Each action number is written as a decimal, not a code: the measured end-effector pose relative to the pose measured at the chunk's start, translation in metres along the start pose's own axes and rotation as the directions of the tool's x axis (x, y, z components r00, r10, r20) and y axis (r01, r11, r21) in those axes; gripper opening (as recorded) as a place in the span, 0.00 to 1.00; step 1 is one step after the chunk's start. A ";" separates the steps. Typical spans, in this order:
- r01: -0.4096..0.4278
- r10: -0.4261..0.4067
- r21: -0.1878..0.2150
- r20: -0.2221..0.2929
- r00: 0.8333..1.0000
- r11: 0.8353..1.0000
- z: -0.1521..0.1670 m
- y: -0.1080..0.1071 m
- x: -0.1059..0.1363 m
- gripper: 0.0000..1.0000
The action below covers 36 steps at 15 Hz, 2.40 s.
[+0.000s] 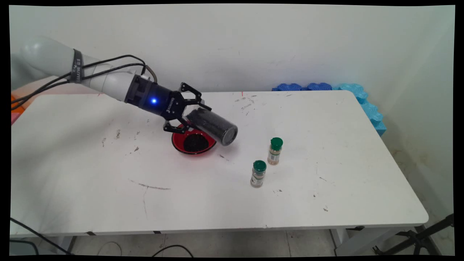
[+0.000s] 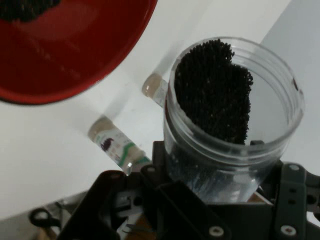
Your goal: Pour the black seasoning powder in the red bowl
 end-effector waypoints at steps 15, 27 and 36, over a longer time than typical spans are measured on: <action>-0.598 0.600 0.053 -0.034 0.799 0.800 -0.024 0.020 -0.020 0.00; -0.913 0.918 0.100 -0.075 0.390 0.396 -0.036 0.053 -0.043 0.00; -0.991 0.995 0.117 -0.072 0.063 0.071 -0.030 0.070 -0.064 0.00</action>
